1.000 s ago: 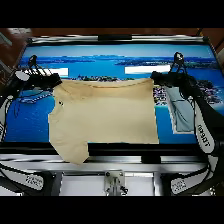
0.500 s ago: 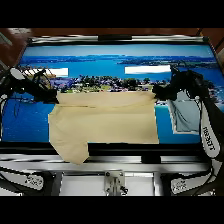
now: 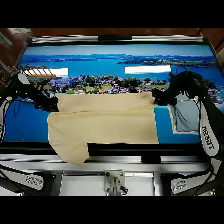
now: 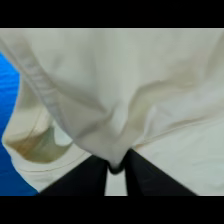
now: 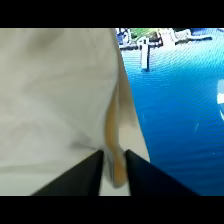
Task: Fold the shirts.
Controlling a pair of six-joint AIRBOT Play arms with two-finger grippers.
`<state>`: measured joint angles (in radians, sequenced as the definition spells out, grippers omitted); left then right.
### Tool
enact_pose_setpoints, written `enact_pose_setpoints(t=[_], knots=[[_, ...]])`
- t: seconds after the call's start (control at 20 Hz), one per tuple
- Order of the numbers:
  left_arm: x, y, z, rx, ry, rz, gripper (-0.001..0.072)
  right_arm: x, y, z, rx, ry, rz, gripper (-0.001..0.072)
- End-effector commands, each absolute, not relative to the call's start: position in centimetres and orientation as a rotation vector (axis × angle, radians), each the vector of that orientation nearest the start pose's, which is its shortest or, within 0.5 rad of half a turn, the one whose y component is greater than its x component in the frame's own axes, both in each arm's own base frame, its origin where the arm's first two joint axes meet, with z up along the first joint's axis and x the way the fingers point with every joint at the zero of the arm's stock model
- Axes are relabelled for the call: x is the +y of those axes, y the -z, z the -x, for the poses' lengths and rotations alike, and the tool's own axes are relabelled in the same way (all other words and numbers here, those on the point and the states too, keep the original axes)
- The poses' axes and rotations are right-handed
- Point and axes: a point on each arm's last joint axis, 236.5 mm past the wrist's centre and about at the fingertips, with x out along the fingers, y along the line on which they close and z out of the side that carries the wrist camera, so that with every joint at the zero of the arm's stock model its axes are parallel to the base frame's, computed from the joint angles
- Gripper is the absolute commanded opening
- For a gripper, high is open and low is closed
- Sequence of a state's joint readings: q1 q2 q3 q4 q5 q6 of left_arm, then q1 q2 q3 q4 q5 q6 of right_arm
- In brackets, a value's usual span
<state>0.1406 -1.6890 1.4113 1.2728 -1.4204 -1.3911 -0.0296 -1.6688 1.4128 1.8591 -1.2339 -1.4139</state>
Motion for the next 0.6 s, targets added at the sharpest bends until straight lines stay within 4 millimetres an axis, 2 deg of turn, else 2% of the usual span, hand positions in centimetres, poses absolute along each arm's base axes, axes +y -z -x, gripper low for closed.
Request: enact_pose_setpoints(t=[0.0,0.1,0.15,0.2,0.3,0.35,0.4,0.55], knots=[[-0.8,6.3,-38.4,1.659,0.174,0.308,0.0631,5.0,5.8,-40.8,1.570,-0.047,-0.391,0.0495],[0.2,4.4,-37.8,1.669,0.171,0.324,0.0626,2.8,4.8,-38.6,1.631,-0.024,-0.295,0.0495],[0.7,3.2,-37.4,1.665,0.167,0.331,0.0592,0.9,3.9,-37.5,1.654,0.016,-0.241,0.0495],[1.2,2.0,-36.7,1.660,0.161,0.338,0.0592,-0.8,3.0,-36.3,1.677,0.044,-0.199,0.0495],[1.6,0.0,-34.6,1.652,0.153,0.359,0.0592,-3.3,1.1,-34.4,1.697,0.077,-0.188,0.0495],[1.0,-0.2,-32.7,1.644,0.185,0.369,0.0592,-4.3,0.4,-33.6,1.685,0.094,-0.208,0.0495],[0.3,0.6,-30.2,1.645,0.190,0.397,0.0592,-5.3,0.1,-32.7,1.673,0.108,-0.225,0.0495],[-0.7,4.9,-22.3,1.671,0.132,0.472,0.0592,-7.0,0.8,-29.6,1.648,0.144,-0.313,0.0495]])
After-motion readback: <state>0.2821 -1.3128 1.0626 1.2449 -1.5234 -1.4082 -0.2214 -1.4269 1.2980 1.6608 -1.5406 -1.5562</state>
